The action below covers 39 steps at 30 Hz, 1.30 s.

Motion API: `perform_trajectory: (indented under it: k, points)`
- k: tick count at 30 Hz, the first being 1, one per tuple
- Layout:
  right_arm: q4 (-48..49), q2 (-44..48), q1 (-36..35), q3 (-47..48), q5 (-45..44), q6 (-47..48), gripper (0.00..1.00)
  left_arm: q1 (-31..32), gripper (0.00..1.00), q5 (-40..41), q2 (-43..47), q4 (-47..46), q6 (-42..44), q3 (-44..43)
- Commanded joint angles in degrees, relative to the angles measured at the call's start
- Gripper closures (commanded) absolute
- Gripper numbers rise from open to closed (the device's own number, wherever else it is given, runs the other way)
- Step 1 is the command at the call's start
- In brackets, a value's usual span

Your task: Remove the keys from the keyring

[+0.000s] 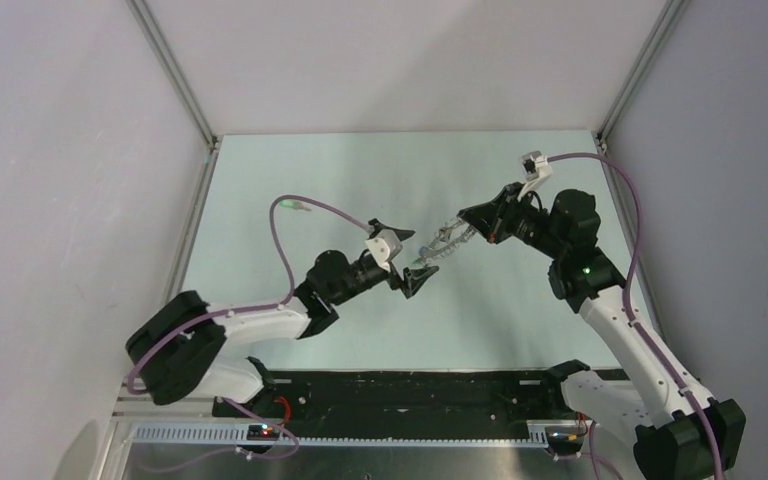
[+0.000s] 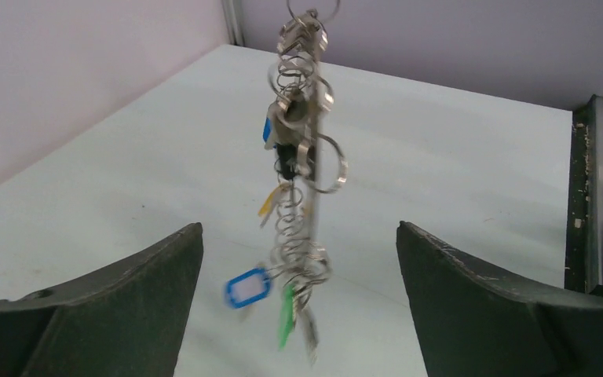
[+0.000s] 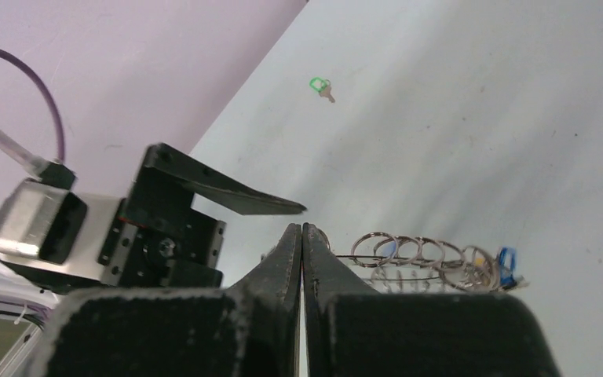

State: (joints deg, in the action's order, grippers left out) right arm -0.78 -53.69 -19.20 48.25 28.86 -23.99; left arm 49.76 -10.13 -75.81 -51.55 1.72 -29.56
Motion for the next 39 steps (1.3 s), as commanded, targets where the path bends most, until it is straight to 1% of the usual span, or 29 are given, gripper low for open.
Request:
perform_trajectory:
  k: [1, 2, 4, 5, 7, 8, 9, 10, 12, 13, 14, 15, 16, 20, 21, 22, 24, 26, 29, 32, 35, 37, 39]
  points:
    - [6.56, -1.61, 0.01, 4.28, 2.48, -0.86, 1.00, 0.13, 0.10, -2.83, -5.34, -12.99, 2.10, 0.02]
    - [6.92, -1.91, -0.14, 4.43, 2.59, -1.03, 1.00, 0.05, 0.12, -3.15, -6.97, -16.66, 0.78, 0.75]
    - [7.53, -2.65, -0.48, 4.48, 2.38, -1.27, 1.00, -0.12, 0.17, -4.66, -8.74, -20.02, -0.96, 1.75]
    - [7.71, -3.13, -0.61, 4.48, 2.23, -1.38, 1.00, -0.06, 0.24, -5.44, -9.09, -22.48, -1.87, 2.61]
    - [8.17, -3.82, -1.06, 4.59, 1.87, -1.77, 1.00, -0.03, 0.32, -7.10, -9.82, -24.60, -4.04, 3.32]
    - [8.40, -3.98, -1.44, 4.73, 1.94, -1.96, 1.00, 0.02, 0.35, -7.03, -10.02, -25.01, -4.63, 3.71]
    - [8.41, -4.21, -1.80, 4.87, 1.83, -2.00, 1.00, 0.06, 0.46, -6.71, -9.95, -25.14, -4.62, 3.89]
    - [8.22, -4.35, -1.98, 5.13, 1.64, -1.93, 1.00, 0.07, 0.52, -5.51, -9.68, -25.28, -4.24, 4.42]
    - [7.43, -4.45, -2.34, 5.64, 1.33, -1.40, 1.00, 0.08, 0.75, -3.37, -8.95, -25.39, -3.23, 5.37]
    - [7.18, -4.38, -2.47, 5.72, 1.22, -1.10, 1.00, 0.08, 0.81, -2.95, -8.62, -25.42, -2.87, 5.60]
    - [6.40, -4.18, -2.52, 5.78, 0.85, -0.50, 1.00, 0.08, 0.94, -2.63, -8.27, -25.39, -2.20, 5.84]
    - [5.96, -4.03, -2.69, 5.75, 0.06, 0.20, 1.00, 0.05, 0.97, -2.51, -8.10, -25.37, -2.09, 5.88]
    - [4.95, -3.80, -2.73, 5.78, -0.30, 0.49, 1.00, 0.07, 0.99, -2.47, -8.11, -25.38, -2.01, 5.95]
    - [1.58, -3.00, -2.83, 5.76, -1.64, 2.67, 1.00, 0.03, 1.00, -2.80, -8.87, -25.37, -2.50, 5.44]
    - [-0.93, -2.87, -2.85, 5.75, -2.52, 3.78, 0.94, 0.09, 1.00, -3.21, -8.93, -25.36, -2.72, 5.37]
    - [-1.97, -2.59, -2.75, 5.78, -3.12, 4.39, 0.68, 0.13, 1.00, -3.26, -8.92, -25.36, -2.75, 5.28]
    - [-5.42, -2.27, -2.55, 5.78, -5.23, 6.38, 0.43, 0.10, 1.00, -2.32, -8.84, -25.43, -2.55, 5.42]
    - [-8.18, -2.15, -2.51, 5.71, -6.51, 8.80, 0.33, 0.06, 1.00, -0.58, -8.84, -25.36, -1.92, 5.74]
    - [-10.24, -3.31, -2.46, 5.39, -7.98, 11.20, 0.30, -0.07, 1.00, 2.60, -8.82, -25.09, 1.37, 6.00]
    - [-9.81, -4.79, -2.51, 5.36, -8.11, 11.15, 0.30, -2.19, 1.00, 4.61, -10.32, -24.89, 1.98, 4.81]
    - [-7.89, -5.59, -2.34, 5.36, -8.68, 9.77, 0.27, -5.31, 1.00, 3.23, -11.93, -24.87, -0.08, 2.26]
    - [-6.53, -5.94, -2.33, 5.36, -8.60, 9.32, 0.24, -6.86, 1.00, 2.98, -12.85, -24.89, 0.32, 1.02]
    - [-5.57, -6.45, -2.33, 5.36, -8.30, 9.67, 0.24, -7.91, 1.00, 2.10, -13.27, -24.88, 1.01, 0.24]
